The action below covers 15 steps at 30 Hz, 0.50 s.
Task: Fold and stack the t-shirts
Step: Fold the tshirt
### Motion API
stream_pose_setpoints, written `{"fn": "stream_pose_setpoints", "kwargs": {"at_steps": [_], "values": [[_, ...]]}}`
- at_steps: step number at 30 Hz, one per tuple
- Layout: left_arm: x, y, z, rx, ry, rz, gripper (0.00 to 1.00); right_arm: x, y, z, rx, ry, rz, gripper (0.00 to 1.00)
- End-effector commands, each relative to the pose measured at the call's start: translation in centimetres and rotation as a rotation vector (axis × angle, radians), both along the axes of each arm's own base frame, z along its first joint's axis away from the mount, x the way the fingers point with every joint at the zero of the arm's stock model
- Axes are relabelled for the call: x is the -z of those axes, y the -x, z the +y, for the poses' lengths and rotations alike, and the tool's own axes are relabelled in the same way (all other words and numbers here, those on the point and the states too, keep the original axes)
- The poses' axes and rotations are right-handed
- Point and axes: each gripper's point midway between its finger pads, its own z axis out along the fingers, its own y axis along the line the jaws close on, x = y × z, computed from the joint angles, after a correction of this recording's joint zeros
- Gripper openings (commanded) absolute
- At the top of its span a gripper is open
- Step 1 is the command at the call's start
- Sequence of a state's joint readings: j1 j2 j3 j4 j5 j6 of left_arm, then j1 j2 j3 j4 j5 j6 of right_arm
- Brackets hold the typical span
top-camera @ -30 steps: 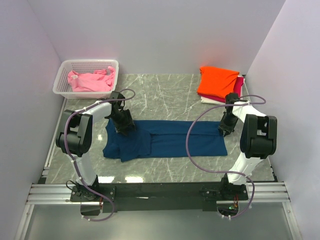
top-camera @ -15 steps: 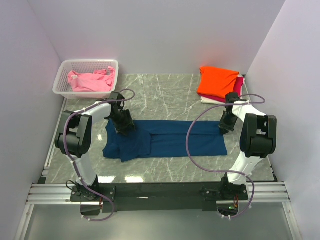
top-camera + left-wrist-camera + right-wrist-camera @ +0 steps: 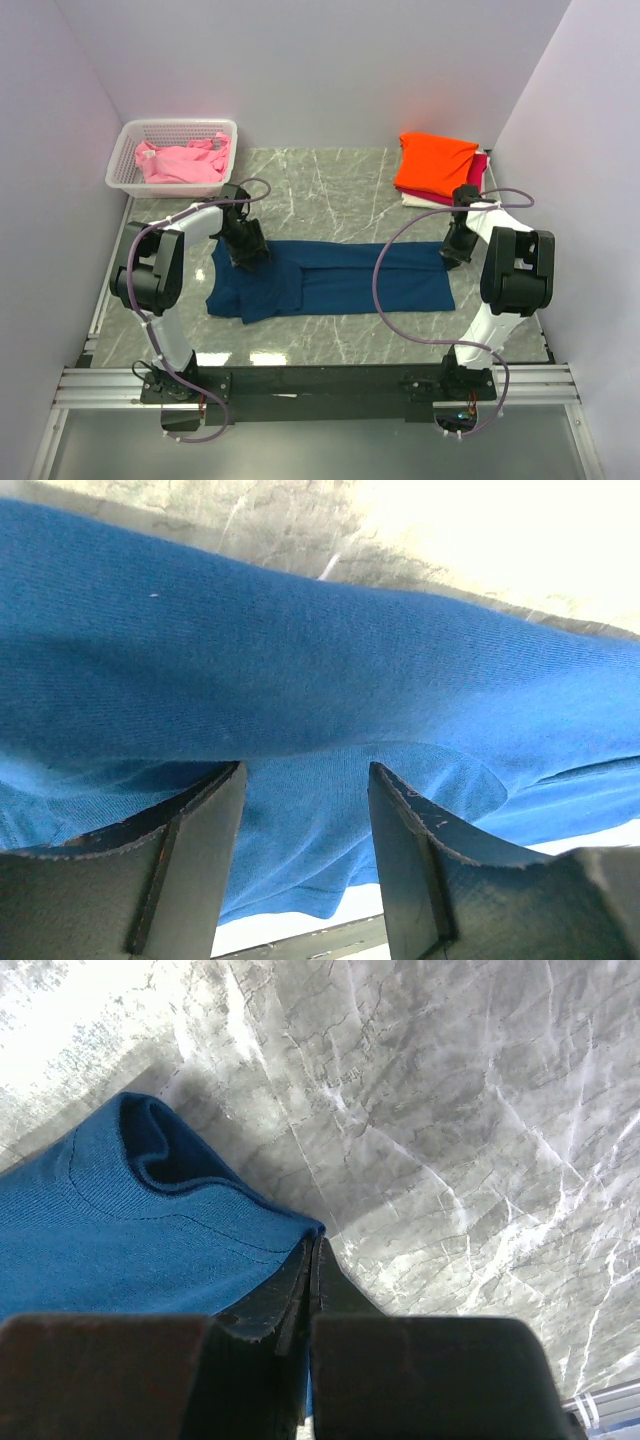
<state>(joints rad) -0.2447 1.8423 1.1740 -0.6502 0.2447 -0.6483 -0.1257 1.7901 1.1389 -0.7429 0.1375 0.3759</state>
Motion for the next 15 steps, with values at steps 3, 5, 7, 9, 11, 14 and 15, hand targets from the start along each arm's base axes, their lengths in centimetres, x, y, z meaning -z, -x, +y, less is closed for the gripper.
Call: {"fn": "stream_pose_setpoints", "kwargs": {"at_steps": [3,5,7,9,11,14,15], "values": [[0.4,-0.5,2.6,0.025,-0.153,-0.047,0.60,-0.8,-1.0,-1.0,0.016,0.025,-0.028,0.00],[-0.3,-1.0,2.1,0.040,-0.153,-0.071,0.61,-1.6,-1.3,-0.6,0.011,0.002,-0.051,0.08],[-1.4,-1.8,1.2,0.060,-0.142,-0.102,0.62,-2.7,-1.5,-0.3,0.006,-0.014,-0.077,0.21],[-2.3,-2.3,0.5,0.065,-0.126,-0.117,0.62,-3.4,-1.6,0.4,-0.006,-0.046,-0.093,0.31],[-2.9,-2.6,0.1,0.061,-0.111,-0.123,0.62,-4.6,-1.9,1.1,-0.017,-0.077,-0.123,0.34],[-3.8,-2.7,-0.1,0.062,-0.103,-0.121,0.61,-6.3,-2.6,3.0,-0.083,-0.068,-0.166,0.38],[-4.5,-2.8,-0.1,0.062,-0.102,-0.124,0.61,-6.7,-2.9,3.8,-0.110,-0.065,-0.178,0.39]]}}
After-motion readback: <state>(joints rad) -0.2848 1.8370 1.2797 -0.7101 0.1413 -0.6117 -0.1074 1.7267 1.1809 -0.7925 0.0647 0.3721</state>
